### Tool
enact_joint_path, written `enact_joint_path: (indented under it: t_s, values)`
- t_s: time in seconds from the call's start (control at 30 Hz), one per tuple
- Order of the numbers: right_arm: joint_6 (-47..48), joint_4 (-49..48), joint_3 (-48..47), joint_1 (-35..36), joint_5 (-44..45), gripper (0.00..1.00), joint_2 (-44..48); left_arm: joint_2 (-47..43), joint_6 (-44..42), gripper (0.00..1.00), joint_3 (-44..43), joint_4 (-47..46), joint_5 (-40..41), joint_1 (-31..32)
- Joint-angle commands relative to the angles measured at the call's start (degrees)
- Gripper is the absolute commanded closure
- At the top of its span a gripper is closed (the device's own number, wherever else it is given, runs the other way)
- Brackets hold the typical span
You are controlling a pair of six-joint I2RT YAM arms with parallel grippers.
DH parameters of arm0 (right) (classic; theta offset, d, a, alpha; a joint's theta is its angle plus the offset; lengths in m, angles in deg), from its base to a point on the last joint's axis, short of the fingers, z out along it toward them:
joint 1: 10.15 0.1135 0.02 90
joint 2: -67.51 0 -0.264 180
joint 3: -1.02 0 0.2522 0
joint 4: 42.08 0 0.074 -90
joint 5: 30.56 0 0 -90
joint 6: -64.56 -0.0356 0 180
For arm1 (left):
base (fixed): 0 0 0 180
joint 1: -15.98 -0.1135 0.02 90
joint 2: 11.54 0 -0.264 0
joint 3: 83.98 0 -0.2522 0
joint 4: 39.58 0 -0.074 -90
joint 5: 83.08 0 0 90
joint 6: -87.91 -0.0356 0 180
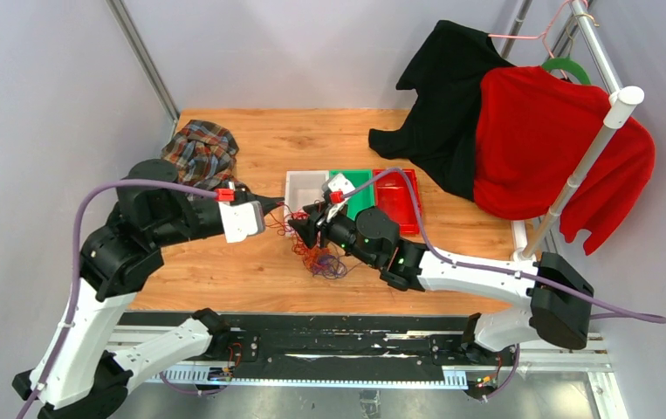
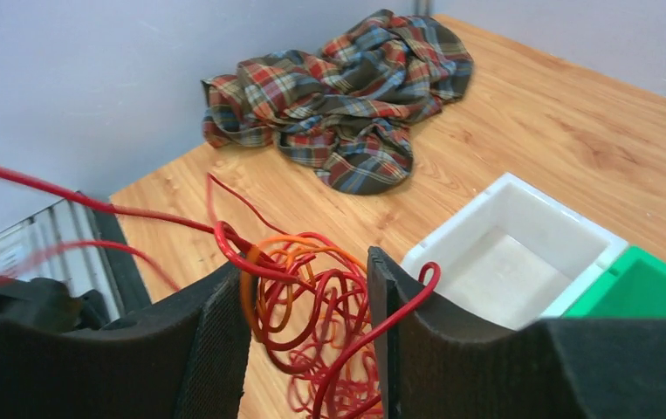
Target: Untangle the cables
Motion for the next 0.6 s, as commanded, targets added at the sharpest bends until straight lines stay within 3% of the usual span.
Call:
enact_joint_path:
  t_s: [0.0, 0.27, 0.57]
  values:
    - [-1.5, -6.5, 4.7, 0.6, 6.0, 0.50, -1.3, 0.4, 4.4, 1.00, -5.1, -1.3, -0.1, 0.4]
    - [-3.9, -13.8, 19.2, 4.4, 10.3, 0.45, 1.9, 2.3, -3.3, 1.00, -11.0, -1.9, 12.1, 0.4]
    - [-6.1, -11.4, 23.0, 4.9, 14.6, 0.45, -0.2, 5.0, -3.7, 1.00, -18.7, -4.4, 17.5, 0.4]
